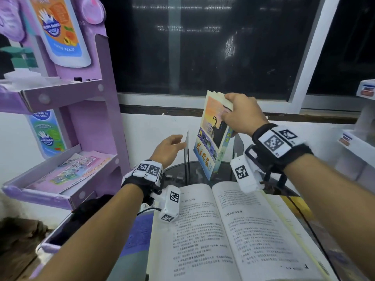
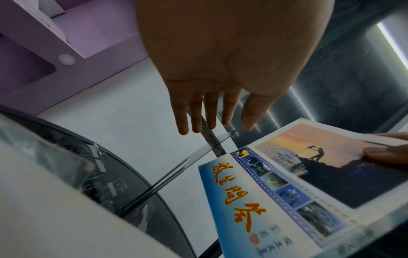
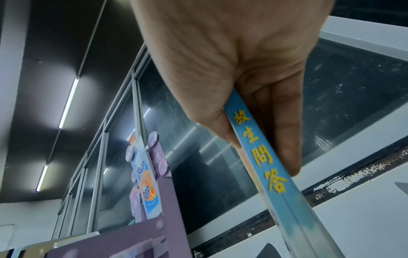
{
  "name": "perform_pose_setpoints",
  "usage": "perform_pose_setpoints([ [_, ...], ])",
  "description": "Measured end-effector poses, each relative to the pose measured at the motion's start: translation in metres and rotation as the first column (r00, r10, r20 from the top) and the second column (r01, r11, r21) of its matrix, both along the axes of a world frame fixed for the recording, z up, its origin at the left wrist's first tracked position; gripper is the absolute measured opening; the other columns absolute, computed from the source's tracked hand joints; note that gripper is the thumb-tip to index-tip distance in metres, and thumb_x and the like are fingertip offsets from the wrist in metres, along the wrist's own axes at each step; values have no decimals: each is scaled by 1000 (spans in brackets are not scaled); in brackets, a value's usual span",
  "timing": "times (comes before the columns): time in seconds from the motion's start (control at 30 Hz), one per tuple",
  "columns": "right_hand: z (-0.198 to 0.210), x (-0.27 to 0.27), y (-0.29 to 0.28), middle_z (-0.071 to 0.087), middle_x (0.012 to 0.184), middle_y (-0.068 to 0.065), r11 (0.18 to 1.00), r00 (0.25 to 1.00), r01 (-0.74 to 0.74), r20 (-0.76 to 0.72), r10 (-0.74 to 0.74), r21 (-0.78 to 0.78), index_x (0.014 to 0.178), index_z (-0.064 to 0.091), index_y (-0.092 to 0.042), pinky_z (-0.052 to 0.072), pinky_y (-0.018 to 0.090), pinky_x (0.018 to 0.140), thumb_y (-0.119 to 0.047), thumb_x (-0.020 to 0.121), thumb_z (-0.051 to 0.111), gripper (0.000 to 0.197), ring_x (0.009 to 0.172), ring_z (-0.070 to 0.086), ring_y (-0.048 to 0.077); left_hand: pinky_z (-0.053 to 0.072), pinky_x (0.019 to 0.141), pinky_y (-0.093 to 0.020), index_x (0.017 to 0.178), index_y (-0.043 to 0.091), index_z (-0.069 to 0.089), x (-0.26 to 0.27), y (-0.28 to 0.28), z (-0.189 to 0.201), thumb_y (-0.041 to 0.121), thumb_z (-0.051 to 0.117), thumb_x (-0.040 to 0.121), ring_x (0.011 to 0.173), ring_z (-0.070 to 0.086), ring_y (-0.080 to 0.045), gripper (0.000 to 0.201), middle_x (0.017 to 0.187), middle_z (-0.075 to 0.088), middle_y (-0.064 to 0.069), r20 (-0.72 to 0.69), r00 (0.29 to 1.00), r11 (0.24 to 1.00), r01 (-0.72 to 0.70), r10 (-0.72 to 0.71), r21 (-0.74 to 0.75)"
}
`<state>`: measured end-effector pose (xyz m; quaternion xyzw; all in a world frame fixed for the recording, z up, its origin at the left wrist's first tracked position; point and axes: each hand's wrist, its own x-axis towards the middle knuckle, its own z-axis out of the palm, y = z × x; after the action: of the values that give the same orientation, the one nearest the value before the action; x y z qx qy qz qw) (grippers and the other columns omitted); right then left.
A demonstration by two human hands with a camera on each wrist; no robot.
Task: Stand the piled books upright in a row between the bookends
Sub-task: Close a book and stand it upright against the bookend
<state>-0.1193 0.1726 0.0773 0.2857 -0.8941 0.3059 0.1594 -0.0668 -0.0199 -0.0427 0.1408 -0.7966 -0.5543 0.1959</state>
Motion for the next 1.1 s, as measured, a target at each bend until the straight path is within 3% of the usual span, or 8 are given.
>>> perform_pose_setpoints([
  [0.13,-13,-21,-20,62,114,13,998,999,38,-28,-37,48,126,54,-13,58,46,77,-15,91,51,35,94,63,35,53,91,-42,135,15,51,-9,-4,-6,20,53,97,113,59,-24,38,132,58,-4,-6,998,996,62,-62,57],
  [0.33,-38,-48,-48,62,109,15,989,1000,-1,4,0,145,124,52,-12,59,45,67,-12,88,48,37,82,64,34,56,85,-47,126,19,56,-14,-9,-11,11,52,97,101,65,-31,31,113,64,-8,-72,991,986,123,-115,113],
  [0.5,-60,-60,-66,62,116,13,981,997,-58,56,48,188,129,51,-18,51,35,73,-16,92,48,38,93,62,33,57,86,-43,134,18,54,-10,-13,-12,12,54,97,104,66,-28,37,116,66,-10,-94,980,971,185,-173,149],
  [0.6,-69,-60,-76,60,120,16,969,991,-125,76,111,211,136,48,-20,53,39,80,-26,95,47,42,99,60,36,58,81,-38,134,18,55,-11,-14,-15,13,54,97,104,66,-30,38,118,66,-10,-104,978,967,197,-182,163],
  [0.73,-79,-55,-85,61,112,18,961,980,-174,129,149,217,127,52,-19,54,38,72,-31,96,46,34,85,62,34,58,78,-33,134,21,55,-11,-18,-16,15,55,96,101,67,-29,38,118,66,-8,-115,975,962,209,-191,176],
  [0.87,-81,-53,-88,59,124,18,954,970,-200,181,161,223,132,50,-15,53,40,84,-26,95,50,39,102,60,35,57,77,-33,135,22,55,-12,-19,-17,16,56,96,101,67,-28,39,121,65,-9,-117,971,957,228,-210,180],
  [1.0,-76,-45,-87,51,133,12,957,905,-275,360,225,93,145,38,-21,60,33,63,-18,88,57,60,86,67,23,57,75,-30,136,20,53,-10,-20,-17,15,55,96,96,69,-23,40,121,66,-8,-123,965,946,253,-232,205],
  [1.1,-76,-41,-85,51,134,13,943,849,-330,448,281,35,149,31,-23,61,41,68,-15,85,63,71,83,72,26,57,74,-29,135,23,53,-5,-22,-15,17,54,97,98,69,-22,39,121,66,-6,-126,960,939,271,-249,211],
])
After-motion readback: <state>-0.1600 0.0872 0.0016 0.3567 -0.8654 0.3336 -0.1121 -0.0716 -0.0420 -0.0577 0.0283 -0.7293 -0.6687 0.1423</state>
